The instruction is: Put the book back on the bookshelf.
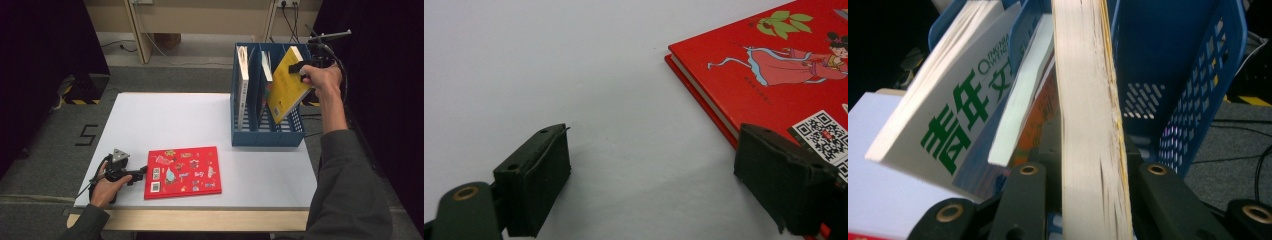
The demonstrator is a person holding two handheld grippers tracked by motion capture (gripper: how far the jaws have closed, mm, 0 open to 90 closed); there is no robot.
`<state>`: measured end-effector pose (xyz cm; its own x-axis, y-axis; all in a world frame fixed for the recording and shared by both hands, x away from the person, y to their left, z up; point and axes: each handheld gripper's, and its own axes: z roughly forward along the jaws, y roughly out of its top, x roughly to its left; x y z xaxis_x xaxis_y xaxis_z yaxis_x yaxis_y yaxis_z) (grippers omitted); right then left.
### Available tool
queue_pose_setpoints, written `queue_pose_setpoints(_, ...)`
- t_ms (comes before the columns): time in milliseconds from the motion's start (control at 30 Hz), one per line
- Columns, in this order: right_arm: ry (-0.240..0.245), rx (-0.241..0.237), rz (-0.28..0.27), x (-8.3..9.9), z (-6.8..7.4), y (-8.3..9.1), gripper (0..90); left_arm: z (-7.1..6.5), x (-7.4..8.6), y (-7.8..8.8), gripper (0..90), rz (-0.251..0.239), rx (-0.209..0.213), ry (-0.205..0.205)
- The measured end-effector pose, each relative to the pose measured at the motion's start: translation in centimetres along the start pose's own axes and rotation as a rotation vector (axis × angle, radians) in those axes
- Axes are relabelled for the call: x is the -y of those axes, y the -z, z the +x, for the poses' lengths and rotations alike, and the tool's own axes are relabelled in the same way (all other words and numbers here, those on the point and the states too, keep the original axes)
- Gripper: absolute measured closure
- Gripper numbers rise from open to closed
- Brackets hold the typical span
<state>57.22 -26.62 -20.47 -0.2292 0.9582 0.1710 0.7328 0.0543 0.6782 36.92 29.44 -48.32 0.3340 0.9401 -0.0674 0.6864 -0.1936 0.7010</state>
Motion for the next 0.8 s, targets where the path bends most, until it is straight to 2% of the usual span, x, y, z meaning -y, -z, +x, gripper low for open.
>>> queue_pose_setpoints(100,-0.016,-0.004,-0.021,-0.4,0.2,-0.4,74.8,0.0,0.0,0.0,13.9,0.0,0.0,0.0)
queue_pose_setpoints(333,-0.027,0.011,-0.027,-0.9,0.5,-2.3,74.5,0.0,0.0,0.0,14.1,-0.001,0.0,0.001)
queue_pose_setpoints(433,-0.057,0.011,-0.034,-1.2,0.5,-2.9,74.5,0.0,0.0,0.0,14.1,-0.002,0.001,0.001)
queue_pose_setpoints(567,-0.064,0.012,-0.047,-1.3,0.6,-4.0,74.3,0.0,0.0,0.0,14.1,-0.001,0.0,0.0)
queue_pose_setpoints(800,-0.113,0.007,-0.048,-1.0,0.3,-5.8,74.1,0.0,0.0,0.0,14.1,-0.001,0.0,-0.001)
